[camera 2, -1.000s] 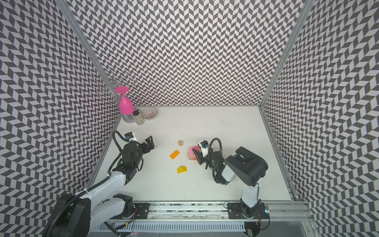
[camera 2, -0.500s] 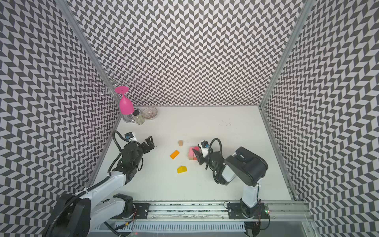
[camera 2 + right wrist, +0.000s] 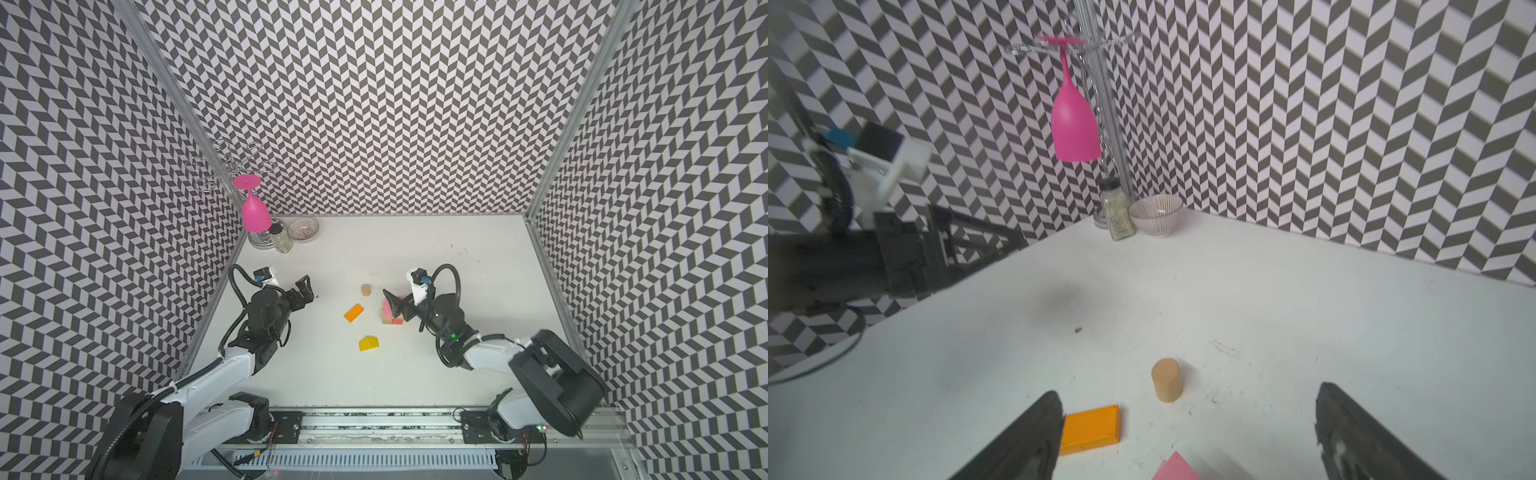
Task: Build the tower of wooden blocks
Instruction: 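Open and raise the right gripper while the left gripper reaches the tan cylinder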
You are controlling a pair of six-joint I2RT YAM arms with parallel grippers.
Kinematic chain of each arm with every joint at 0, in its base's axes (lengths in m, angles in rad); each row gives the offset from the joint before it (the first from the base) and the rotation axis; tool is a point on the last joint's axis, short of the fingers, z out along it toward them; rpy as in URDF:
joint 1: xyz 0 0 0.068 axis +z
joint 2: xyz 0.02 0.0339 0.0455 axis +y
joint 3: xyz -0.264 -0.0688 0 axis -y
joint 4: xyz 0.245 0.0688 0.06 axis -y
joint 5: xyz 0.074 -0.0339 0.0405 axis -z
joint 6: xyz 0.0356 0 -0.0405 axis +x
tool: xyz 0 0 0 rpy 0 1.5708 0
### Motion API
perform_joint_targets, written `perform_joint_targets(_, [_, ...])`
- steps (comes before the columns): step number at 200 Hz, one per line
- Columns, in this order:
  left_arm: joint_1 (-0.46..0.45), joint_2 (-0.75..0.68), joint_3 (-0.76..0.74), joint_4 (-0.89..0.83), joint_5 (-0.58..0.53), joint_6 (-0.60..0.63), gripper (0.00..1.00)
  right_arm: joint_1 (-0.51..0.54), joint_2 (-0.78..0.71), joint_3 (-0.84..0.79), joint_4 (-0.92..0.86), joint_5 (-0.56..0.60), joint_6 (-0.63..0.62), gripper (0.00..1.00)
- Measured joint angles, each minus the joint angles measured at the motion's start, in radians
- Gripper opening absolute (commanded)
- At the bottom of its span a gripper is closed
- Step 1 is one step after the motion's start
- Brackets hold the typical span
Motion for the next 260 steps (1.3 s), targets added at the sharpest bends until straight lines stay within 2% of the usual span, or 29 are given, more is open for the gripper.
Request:
perform_joint_targets(27, [-0.006, -0.026, -0.008, 0.008, 0.001, 0.011, 1.0, 0.0, -0.149, -0.021, -0.056, 0.077, 0.043, 1.0])
perform_joint_targets(48, [-0.017, -0.034, -0.016, 0.018, 0.001, 0.015, 1.0, -0.018, -0.19, -0.055, -0.06, 0.151, 0.077, 1.0])
perform_joint_targets(85, [-0.052, -0.026, -0.017, 0.031, -0.012, 0.034, 1.0, -0.146, -0.147, -0.053, -0.063, 0.225, 0.13, 1.0])
perform_joint_targets(118, [-0.127, 0.022, -0.01, 0.043, -0.063, 0.069, 1.0, -0.263, -0.016, 0.017, -0.092, 0.314, 0.163, 0.99])
perform_joint_targets(137, [-0.153, 0.09, 0.032, 0.039, -0.058, 0.092, 1.0, -0.312, 0.015, 0.04, -0.121, 0.365, 0.194, 0.99])
perform_joint_targets(161, [-0.171, 0.218, 0.128, 0.048, 0.004, 0.118, 1.0, -0.361, 0.015, 0.006, -0.092, 0.404, 0.246, 1.0])
perform_joint_targets(184, [-0.244, 0.346, 0.24, 0.042, 0.026, 0.15, 0.98, -0.399, 0.015, -0.014, -0.098, 0.408, 0.291, 1.0])
perform_joint_targets(221, [-0.385, 0.521, 0.409, 0.005, -0.019, 0.192, 0.94, -0.426, 0.023, 0.005, -0.138, 0.4, 0.341, 1.0])
perform_joint_targets(250, [-0.399, 0.581, 0.418, -0.018, -0.05, 0.2, 0.93, -0.431, 0.026, 0.011, -0.16, 0.392, 0.359, 0.99])
perform_joint_targets(260, [-0.397, 0.598, 0.418, -0.032, -0.056, 0.206, 0.89, -0.432, 0.027, 0.012, -0.167, 0.389, 0.364, 1.0])
